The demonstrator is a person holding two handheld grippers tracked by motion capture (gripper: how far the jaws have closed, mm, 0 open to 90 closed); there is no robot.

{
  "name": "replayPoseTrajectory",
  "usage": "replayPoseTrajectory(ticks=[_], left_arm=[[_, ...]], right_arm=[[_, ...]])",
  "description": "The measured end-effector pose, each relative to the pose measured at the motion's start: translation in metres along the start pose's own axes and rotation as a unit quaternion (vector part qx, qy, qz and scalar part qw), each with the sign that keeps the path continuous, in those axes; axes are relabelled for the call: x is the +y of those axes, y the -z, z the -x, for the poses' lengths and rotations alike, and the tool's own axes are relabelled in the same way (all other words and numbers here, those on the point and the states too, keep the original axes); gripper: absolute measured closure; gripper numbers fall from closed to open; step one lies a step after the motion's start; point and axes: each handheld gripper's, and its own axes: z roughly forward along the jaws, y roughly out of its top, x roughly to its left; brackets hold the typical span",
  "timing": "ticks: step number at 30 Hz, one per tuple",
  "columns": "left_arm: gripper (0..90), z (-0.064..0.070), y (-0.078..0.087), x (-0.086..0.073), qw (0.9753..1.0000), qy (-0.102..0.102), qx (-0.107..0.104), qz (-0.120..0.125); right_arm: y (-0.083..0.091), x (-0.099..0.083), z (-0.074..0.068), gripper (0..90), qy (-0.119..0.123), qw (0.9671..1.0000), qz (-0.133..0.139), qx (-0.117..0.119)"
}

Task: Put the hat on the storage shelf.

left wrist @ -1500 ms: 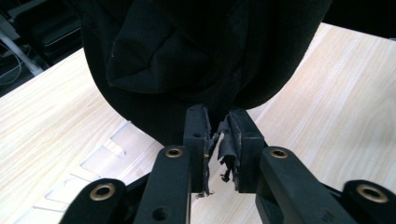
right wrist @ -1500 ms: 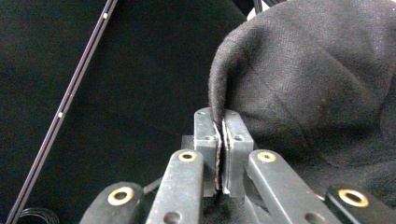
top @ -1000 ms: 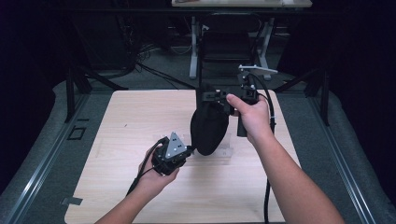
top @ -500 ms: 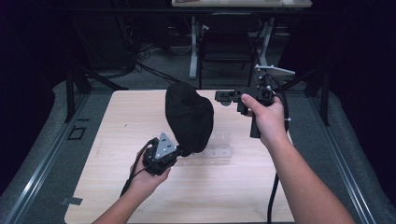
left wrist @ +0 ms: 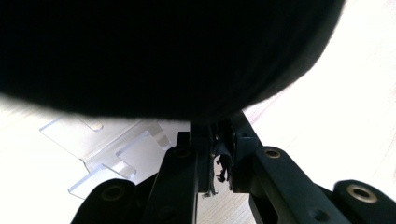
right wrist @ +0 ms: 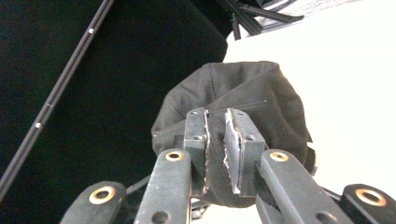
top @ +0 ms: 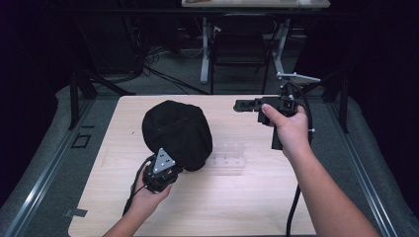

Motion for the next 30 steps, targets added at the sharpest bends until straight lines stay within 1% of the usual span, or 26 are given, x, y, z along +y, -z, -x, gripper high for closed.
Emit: replayPoseTrajectory(ticks=[2,3,4,5,6,7,11,12,13,16,17,19,20,22,23,24,25,27,28,29,30], left_arm=[[82.6,0.0,0.0,-0.001,1.0,0.001,-0.001,0.001],[76.5,0.0,0.0,-0.001,1.0,0.003,0.0,0.001],[76.5,0.0,0.0,-0.002,1.0,0.006,0.001,0.002],[73.8,-0.001,0.001,-0.003,1.0,0.007,0.0,0.003],[71.6,-0.002,0.002,-0.004,0.9999,0.013,-0.003,0.005],[66.0,-0.004,0.004,-0.006,0.9998,0.02,-0.007,0.006],[58.3,-0.011,0.012,-0.014,0.999,0.042,-0.011,0.01],[56.6,-0.011,0.012,-0.014,0.999,0.042,-0.011,0.01],[55.6,-0.014,0.015,-0.019,0.9988,0.048,-0.01,0.006],[52.3,-0.018,0.019,-0.024,0.9986,0.053,-0.006,0.003],[51.7,-0.022,0.022,-0.029,0.9983,0.057,-0.002,-0.001],[51.0,-0.026,0.026,-0.034,0.998,0.064,0.003,-0.004],[50.6,-0.028,0.028,-0.037,0.9978,0.066,0.005,-0.006],[49.9,-0.031,0.03,-0.043,0.9974,0.072,0.009,-0.002],[49.5,-0.032,0.03,-0.046,0.9969,0.078,0.01,0.001],[49.1,-0.032,0.03,-0.046,0.9969,0.078,0.01,0.001],[49.0,-0.035,0.03,-0.051,0.9961,0.087,0.008,0.011],[49.0,-0.037,0.029,-0.056,0.9957,0.091,0.01,0.019],[49.0,-0.037,0.029,-0.057,0.9958,0.09,0.01,0.016],[49.0,-0.038,0.028,-0.058,0.9961,0.086,0.012,0.016],[49.0,-0.038,0.028,-0.059,0.9961,0.086,0.013,0.017]], right_arm=[[0.001,-0.001,-0.001,78.3,0.007,1.0,-0.001,-0.005],[0.002,-0.003,-0.002,77.9,0.015,0.9998,0.002,-0.014],[0.002,-0.003,-0.002,77.9,0.015,0.9998,0.002,-0.014],[0.003,-0.004,-0.003,77.8,0.021,0.9996,-0.002,-0.019],[0.003,-0.005,-0.003,77.4,0.025,0.9994,0.001,-0.023],[0.005,-0.008,-0.004,76.6,0.036,0.9987,-0.001,-0.035],[0.007,-0.015,-0.002,76.2,0.053,0.9966,-0.002,-0.063],[0.008,-0.017,-0.001,75.8,0.056,0.996,-0.003,-0.069],[0.008,-0.019,0.001,75.6,0.058,0.9955,-0.004,-0.075],[0.011,-0.026,0.008,75.3,0.063,0.9938,-0.005,-0.092],[0.011,-0.029,0.011,75.3,0.062,0.9936,-0.005,-0.095],[0.013,-0.035,0.017,74.9,0.057,0.9935,-0.007,-0.098],[0.013,-0.038,0.019,74.8,0.059,0.9929,-0.007,-0.103],[0.015,-0.045,0.024,74.3,0.063,0.9916,-0.006,-0.113],[0.015,-0.048,0.027,73.7,0.064,0.9908,-0.005,-0.119],[0.015,-0.048,0.027,73.7,0.064,0.9908,-0.005,-0.119],[0.016,-0.057,0.032,72.9,0.069,0.9889,-0.004,-0.131],[0.017,-0.065,0.037,71.7,0.078,0.9859,-0.006,-0.148],[0.017,-0.07,0.039,71.5,0.08,0.9845,-0.005,-0.156],[0.017,-0.074,0.042,70.6,0.085,0.9829,-0.011,-0.163],[0.017,-0.079,0.044,69.9,0.093,0.9811,-0.005,-0.17]])
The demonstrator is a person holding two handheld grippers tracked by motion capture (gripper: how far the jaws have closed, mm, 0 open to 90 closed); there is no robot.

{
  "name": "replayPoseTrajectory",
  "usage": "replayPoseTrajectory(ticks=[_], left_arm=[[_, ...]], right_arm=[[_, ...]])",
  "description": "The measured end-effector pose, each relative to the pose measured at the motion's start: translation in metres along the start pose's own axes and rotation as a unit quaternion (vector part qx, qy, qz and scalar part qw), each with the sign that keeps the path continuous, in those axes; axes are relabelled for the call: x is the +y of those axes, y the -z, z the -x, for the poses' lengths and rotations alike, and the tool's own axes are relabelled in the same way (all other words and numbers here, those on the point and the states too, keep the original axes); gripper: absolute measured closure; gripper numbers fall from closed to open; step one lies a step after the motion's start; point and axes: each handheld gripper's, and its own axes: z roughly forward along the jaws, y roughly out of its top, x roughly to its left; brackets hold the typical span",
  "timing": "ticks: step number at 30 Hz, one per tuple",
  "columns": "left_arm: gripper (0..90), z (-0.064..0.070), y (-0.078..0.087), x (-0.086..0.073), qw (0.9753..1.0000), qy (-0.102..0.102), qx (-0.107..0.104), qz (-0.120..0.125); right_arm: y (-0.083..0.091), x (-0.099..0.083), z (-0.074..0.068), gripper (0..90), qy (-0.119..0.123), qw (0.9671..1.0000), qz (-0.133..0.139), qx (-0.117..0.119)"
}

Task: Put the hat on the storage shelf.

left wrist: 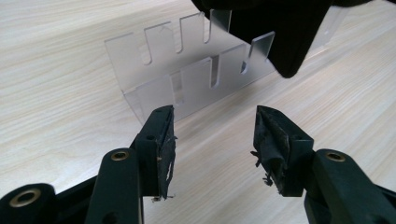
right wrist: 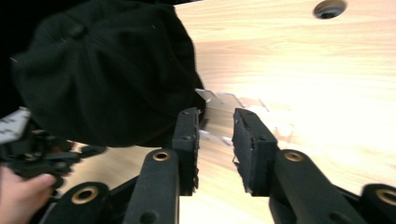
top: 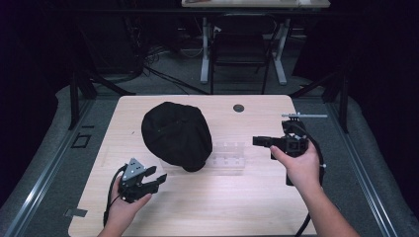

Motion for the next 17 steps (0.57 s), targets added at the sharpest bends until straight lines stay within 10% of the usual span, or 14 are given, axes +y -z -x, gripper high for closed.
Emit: replayPoseTrajectory(ticks=[17], left_arm=[[50.7,0.011,-0.007,0.0,0.9999,-0.008,-0.007,0.008]], right_arm=[[-0.019,-0.075,0.032,60.6,0.044,0.9955,0.042,-0.073]])
